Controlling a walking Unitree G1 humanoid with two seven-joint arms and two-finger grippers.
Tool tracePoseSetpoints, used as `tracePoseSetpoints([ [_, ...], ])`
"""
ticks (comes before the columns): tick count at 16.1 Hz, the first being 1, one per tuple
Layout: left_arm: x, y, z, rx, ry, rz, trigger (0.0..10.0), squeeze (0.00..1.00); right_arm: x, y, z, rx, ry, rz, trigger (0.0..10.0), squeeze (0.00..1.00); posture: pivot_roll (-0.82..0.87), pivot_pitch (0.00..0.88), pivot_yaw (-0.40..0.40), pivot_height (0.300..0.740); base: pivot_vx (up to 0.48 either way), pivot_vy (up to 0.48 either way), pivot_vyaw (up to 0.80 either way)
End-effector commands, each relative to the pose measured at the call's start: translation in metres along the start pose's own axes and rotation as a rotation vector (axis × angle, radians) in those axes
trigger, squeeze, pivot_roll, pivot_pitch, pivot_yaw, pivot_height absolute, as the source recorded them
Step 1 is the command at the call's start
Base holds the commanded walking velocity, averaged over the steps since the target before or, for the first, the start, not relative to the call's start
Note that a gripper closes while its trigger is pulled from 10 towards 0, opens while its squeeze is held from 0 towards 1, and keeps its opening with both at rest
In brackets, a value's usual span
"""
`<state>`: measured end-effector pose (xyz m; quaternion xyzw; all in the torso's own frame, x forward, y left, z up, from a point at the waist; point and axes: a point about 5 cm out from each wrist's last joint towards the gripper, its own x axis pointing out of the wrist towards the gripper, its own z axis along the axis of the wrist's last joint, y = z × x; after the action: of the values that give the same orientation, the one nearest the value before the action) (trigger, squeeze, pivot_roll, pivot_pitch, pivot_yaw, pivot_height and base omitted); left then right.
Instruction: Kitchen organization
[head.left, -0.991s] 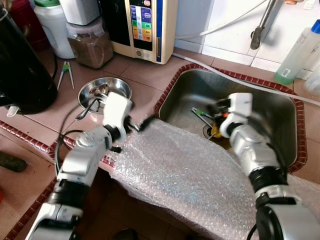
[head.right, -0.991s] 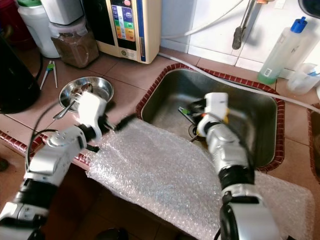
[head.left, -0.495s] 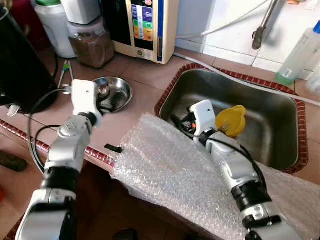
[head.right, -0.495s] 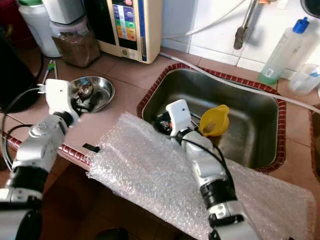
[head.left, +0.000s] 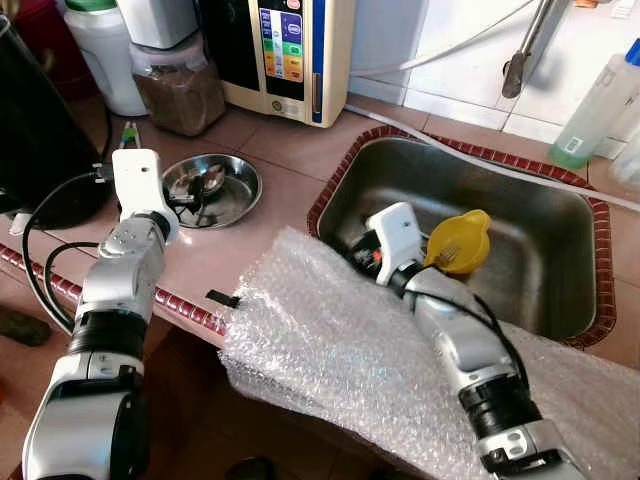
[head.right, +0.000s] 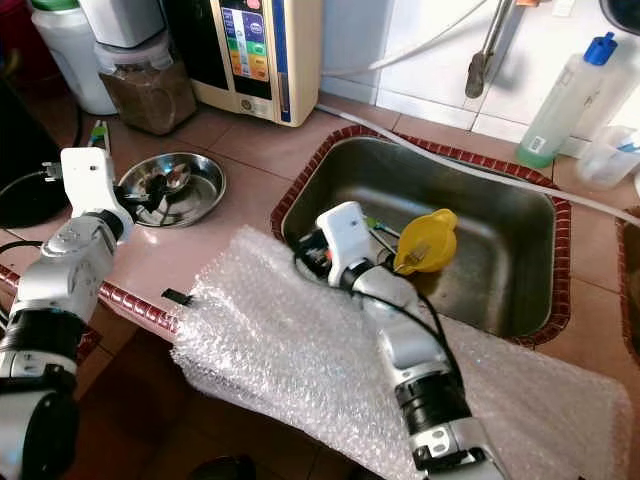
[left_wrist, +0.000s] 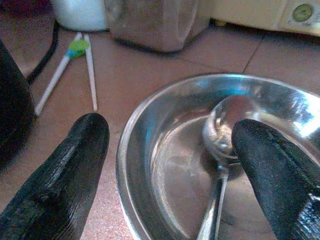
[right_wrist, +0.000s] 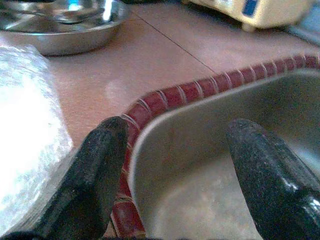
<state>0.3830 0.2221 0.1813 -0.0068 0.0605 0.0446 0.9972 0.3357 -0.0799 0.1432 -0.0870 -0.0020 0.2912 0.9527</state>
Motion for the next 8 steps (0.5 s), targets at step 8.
tracePoseSetpoints([
  [8, 0.008, -0.015, 0.013, 0.036, -0.002, -0.089, 10.0, 0.00, 0.003, 0.005, 0.025, -0.069, -0.193, -0.045, 10.0, 0.00, 0.03, 0.145, 0.049, 0.740, 0.000, 0.000, 0.00],
])
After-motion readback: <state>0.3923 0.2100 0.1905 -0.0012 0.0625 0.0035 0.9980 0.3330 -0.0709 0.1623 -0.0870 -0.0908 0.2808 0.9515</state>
